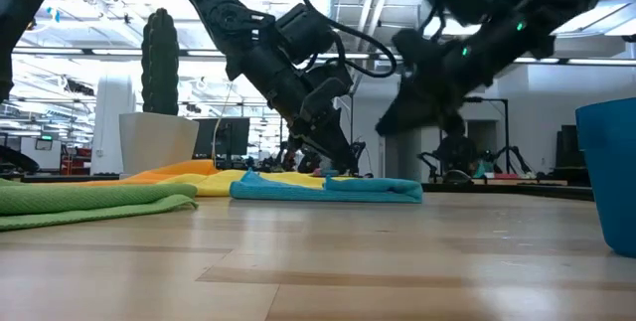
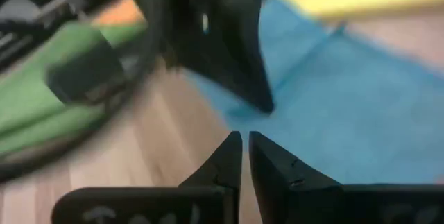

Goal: Fold microfiber towels
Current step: Fold the blue microfiber towel

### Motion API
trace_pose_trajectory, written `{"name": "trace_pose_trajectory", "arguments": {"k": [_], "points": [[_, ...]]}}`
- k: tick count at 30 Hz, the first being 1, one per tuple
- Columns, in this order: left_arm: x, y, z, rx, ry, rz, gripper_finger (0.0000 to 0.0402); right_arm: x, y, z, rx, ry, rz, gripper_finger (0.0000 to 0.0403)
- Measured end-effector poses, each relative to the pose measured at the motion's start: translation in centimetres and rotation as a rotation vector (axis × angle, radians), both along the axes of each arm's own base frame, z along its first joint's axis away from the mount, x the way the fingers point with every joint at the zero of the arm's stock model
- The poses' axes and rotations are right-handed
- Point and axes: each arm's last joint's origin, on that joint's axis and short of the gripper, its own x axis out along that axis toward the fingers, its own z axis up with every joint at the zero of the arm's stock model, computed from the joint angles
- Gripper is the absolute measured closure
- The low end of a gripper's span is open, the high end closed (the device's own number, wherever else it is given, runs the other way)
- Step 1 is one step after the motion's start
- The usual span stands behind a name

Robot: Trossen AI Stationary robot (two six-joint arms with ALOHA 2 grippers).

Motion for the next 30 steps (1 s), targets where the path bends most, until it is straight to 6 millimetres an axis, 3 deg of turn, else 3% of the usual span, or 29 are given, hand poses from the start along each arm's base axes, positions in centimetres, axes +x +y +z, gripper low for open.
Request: {"name": "trace_pose_trajectory", "arguments": {"k": [4, 14, 30], "points": [[0.1, -0.3, -0.2, -0.003, 0.001, -0.003, 0.0402, -0.6, -0.7, -0.2, -0.06, 0.071, -0.07, 0.0364], [0.0, -0.5, -0.3, 0.008, 0.019, -0.019, 0.0401, -0.3, 0.0, -5.4, 0.018, 0.302, 0.018, 0.0385], [-0.8, -0.6, -1.2, 0.043, 0.142, -0.054, 0.0401, -0.3, -0.1, -5.2, 0.022, 0.292, 0.014, 0.038]]}}
